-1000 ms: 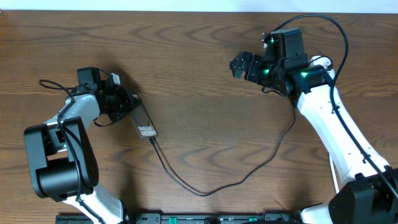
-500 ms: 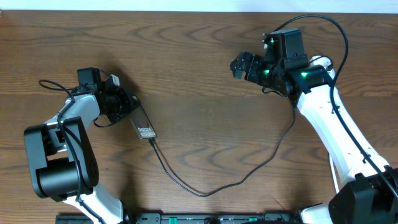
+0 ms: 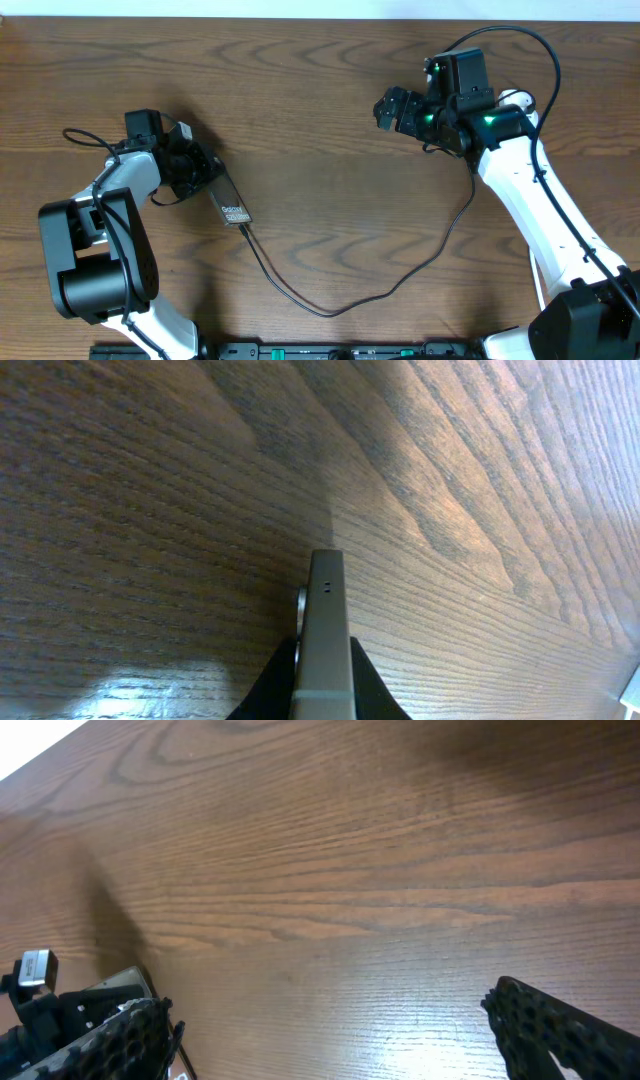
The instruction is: Plug charger to phone and switch on socket
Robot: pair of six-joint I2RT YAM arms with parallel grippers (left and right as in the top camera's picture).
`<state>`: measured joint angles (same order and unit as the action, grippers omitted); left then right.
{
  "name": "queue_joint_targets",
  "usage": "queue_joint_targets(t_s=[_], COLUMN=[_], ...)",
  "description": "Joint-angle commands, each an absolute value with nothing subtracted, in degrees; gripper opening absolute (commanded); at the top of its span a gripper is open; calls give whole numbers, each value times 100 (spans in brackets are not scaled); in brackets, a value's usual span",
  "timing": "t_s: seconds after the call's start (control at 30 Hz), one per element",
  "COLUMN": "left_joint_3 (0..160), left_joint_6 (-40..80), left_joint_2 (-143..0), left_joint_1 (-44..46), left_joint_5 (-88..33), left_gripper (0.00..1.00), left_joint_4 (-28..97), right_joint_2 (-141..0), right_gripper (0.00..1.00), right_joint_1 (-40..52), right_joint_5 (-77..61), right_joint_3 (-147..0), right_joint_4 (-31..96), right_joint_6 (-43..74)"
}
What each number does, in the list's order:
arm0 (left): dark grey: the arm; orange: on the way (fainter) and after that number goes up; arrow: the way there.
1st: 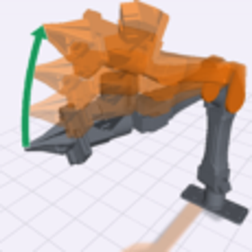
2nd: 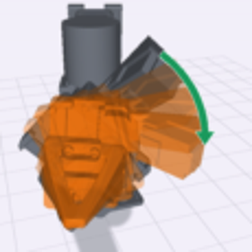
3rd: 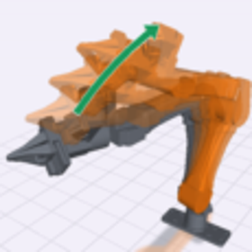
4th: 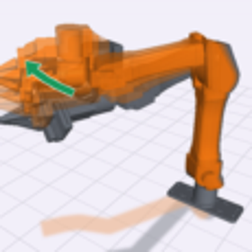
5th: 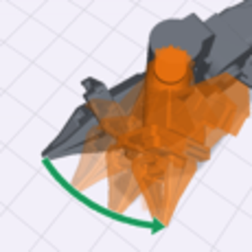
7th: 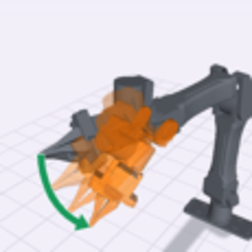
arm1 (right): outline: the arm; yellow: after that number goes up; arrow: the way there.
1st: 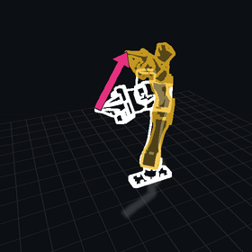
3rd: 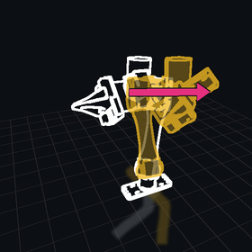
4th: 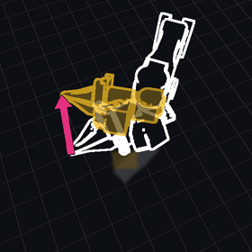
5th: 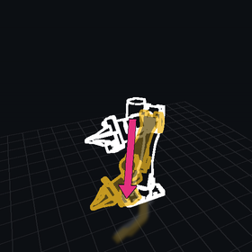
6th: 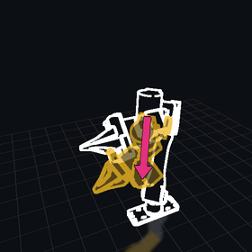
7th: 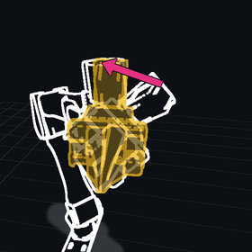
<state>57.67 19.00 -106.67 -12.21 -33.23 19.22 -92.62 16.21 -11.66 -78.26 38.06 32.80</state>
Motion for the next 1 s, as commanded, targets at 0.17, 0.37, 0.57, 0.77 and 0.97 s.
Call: queue_joint_targets(t_s=[0.17,0.37,0.57,0.77,0.97], left_joint_3=[5817,5817,5817,5787,5629], left_joint_6=[1778,1778,1778,1778,1778], left_joint_2=[-10722,-10724,-10728,-10728,-10728], left_joint_1=[-1201,-1201,-1201,-1201,-1201], left_joint_5=[-3225,-3223,-3183,-3183,-3183], left_gripper=[7,7,7,7,7], left_joint_4=[2034,2034,2034,2060,2051], right_joint_2=[-9216,-9216,-9216,-9220,-9225], right_gripper=[99,99,99,99,99], right_joint_1=[1660,1660,1660,1660,1660], right_joint_5=[-1059,-1041,-1039,-1039,-1039], right_joint_3=[-7859,-7859,-7859,-7859,-7859], right_joint_4=[3765,3765,3754,3743,3750], right_joint_6=[3208,3208,3208,3208,3205])
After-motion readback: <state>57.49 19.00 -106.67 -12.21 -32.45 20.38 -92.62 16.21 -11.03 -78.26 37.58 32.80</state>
